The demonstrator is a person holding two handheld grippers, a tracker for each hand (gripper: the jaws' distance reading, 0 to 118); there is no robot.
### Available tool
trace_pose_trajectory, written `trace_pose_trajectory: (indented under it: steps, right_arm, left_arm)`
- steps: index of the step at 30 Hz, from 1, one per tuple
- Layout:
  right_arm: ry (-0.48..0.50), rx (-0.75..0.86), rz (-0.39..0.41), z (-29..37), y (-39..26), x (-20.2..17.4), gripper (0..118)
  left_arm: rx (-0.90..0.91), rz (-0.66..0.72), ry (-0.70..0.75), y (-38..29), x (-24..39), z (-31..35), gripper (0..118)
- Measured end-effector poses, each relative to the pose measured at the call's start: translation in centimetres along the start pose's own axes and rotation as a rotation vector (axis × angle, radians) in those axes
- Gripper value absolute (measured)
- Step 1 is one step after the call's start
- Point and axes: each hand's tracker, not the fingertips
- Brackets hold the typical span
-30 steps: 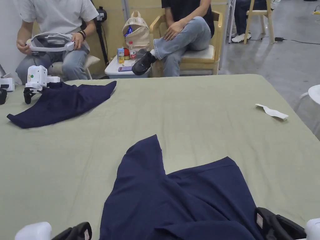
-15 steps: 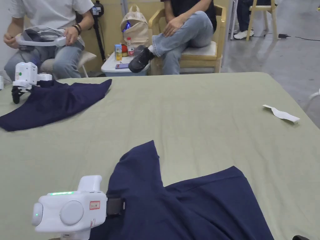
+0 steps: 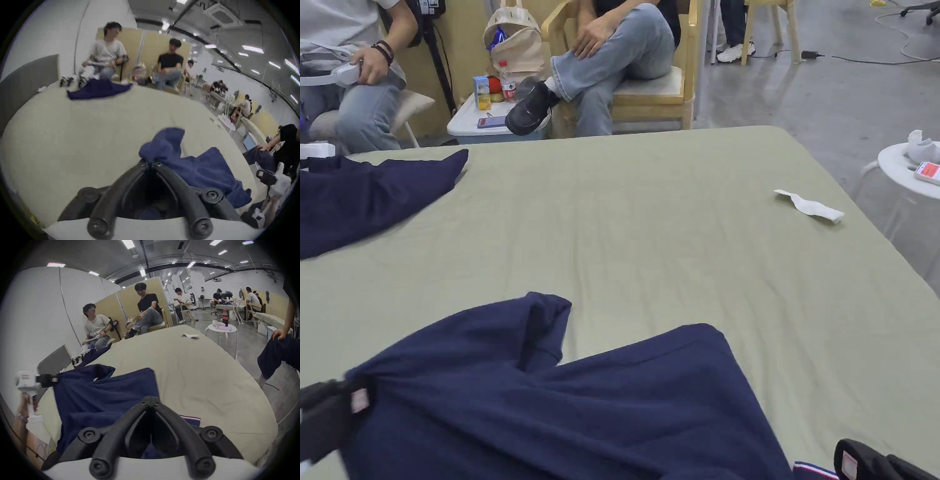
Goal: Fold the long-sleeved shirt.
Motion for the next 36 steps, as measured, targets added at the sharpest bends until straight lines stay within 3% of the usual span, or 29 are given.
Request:
trace_pose_trajectory:
  steps: [4, 7, 10, 12, 15, 17, 19, 22, 25, 28, 30, 32, 36]
  right_arm:
    - [0.018, 0.022, 0.008, -0.5, 1.4, -0.5, 0]
    - [0.008, 0.032, 0.06, -1.7, 2.9, -1.3, 0]
    - [0.035, 0.069, 0.105, -2.9, 4.6, -2.1, 0]
    - [0.068, 0.011, 0.109, -5.0, 6.2, -2.7, 2]
    - [0.151, -0.193, 0.083, -10.5, 7.8, -3.3, 62]
    - [0.291, -0.299, 0.072, -15.0, 7.4, -4.1, 68]
    - [0.309, -0.374, 0.108, -19.8, 7.0, -5.0, 68]
    - [0.173, -0.437, 0.195, -25.4, 6.2, -6.8, 67]
    - [0.313, -0.564, 0.174, -29.0, 4.2, -7.5, 62]
    - [0.186, -0.502, 0.348, -28.6, 3.9, -8.9, 53]
    - [0.148, -0.485, 0.308, -28.9, 4.2, -8.6, 11]
    - [0.189, -0.499, 0.229, -28.9, 4.2, -8.3, 10]
    - [0.211, -0.307, 0.174, -24.4, 5.7, -7.4, 9]
  left_arm:
    - [0.061, -0.083, 0.098, 0.5, -1.6, 7.3, 0]
    - [0.087, -0.097, 0.17, -0.2, -3.5, 9.9, 0]
    - [0.097, -0.064, 0.206, -0.6, -4.1, 11.2, 0]
    - [0.103, -0.014, 0.219, -1.0, -5.2, 10.9, 0]
    - [0.076, -0.002, 0.236, -1.6, -5.8, 9.9, 0]
    - [0.056, -0.011, 0.248, -2.1, -5.8, 9.2, 0]
    - [0.044, -0.006, 0.238, -2.5, -5.8, 8.5, 0]
    - [0.026, -0.008, 0.232, -3.0, -6.0, 7.5, 0]
    - [0.012, -0.009, 0.219, -3.1, -6.4, 6.5, 0]
    - [0.0, -0.003, 0.219, -3.5, -6.8, 5.6, 0]
    - [-0.001, 0.009, 0.216, -3.8, -6.6, 5.2, 0]
    - [-0.005, 0.028, 0.2, -4.1, -7.0, 4.6, 0]
    - [-0.008, 0.09, 0.191, -4.2, -7.7, 4.3, 0]
